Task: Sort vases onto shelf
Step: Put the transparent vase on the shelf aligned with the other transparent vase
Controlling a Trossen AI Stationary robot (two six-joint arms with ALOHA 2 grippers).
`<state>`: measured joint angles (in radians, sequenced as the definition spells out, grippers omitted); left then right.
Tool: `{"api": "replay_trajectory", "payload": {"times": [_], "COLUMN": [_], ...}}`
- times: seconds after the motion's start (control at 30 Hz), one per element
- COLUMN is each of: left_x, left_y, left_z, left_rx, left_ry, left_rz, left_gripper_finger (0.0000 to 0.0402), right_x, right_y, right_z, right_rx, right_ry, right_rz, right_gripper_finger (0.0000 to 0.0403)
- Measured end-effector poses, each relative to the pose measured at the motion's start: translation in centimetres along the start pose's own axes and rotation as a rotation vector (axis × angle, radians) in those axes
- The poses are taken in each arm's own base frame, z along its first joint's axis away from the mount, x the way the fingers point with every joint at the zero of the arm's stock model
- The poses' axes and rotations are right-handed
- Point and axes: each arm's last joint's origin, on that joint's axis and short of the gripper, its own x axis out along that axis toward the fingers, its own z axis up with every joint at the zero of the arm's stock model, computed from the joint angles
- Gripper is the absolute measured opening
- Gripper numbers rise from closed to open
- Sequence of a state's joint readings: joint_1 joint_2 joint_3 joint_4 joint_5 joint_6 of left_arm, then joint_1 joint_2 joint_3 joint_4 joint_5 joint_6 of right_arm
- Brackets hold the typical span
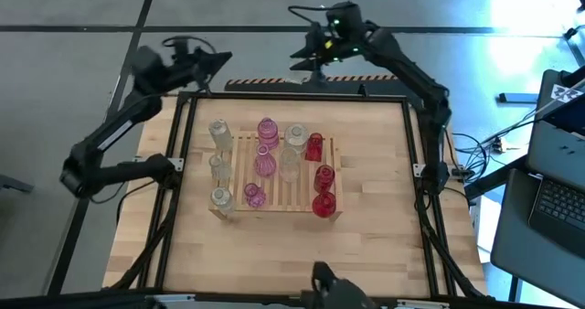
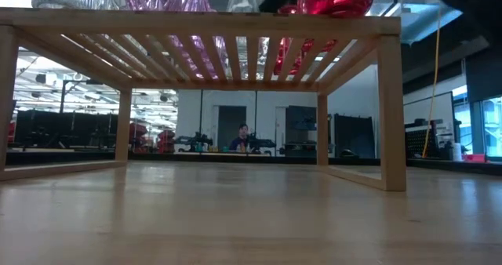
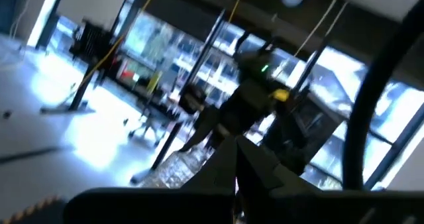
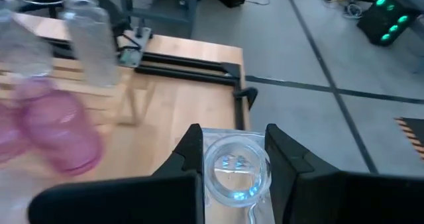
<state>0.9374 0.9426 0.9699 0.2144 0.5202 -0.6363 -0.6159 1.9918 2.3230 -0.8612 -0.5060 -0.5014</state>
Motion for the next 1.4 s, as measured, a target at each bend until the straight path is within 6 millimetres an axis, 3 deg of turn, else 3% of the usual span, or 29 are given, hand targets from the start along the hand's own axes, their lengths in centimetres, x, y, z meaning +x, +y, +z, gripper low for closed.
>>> {"api": "replay_trajectory", "payload": {"times": [0.3,0.47,0.6,0.93,1.4], "left_x": [-2.9,-3.0,-2.5,-1.9,-3.8], "left_y": [-5.9,-8.1,-8.9,-8.1,-8.5], "left_z": [0.1,-1.0,-1.9,-2.5,-2.1], "left_rx": [-0.001,-0.059,-0.03,0.07,0.071], "left_ry": [-0.011,0.069,0.079,0.007,0.042], "left_rz": [-0.224,-0.379,-0.378,-0.122,-0.166], "left_gripper_finger": [0.0,0.0,0.0,0.0,0.0], "right_x": [-5.8,-7.7,-8.9,-8.1,-6.3], "right_y": [4.3,7.6,10.3,18.4,26.6], "right_z": [4.4,6.5,8.0,10.7,12.2], "right_rx": [-0.069,-0.074,-0.054,0.011,0.225], "right_ry": [-0.147,-0.228,-0.278,-0.279,-0.175], "right_rz": [0.078,0.183,0.273,0.462,0.204], "right_gripper_finger": [0.0065,0.0065,0.0065,0.0065,0.0065]}}
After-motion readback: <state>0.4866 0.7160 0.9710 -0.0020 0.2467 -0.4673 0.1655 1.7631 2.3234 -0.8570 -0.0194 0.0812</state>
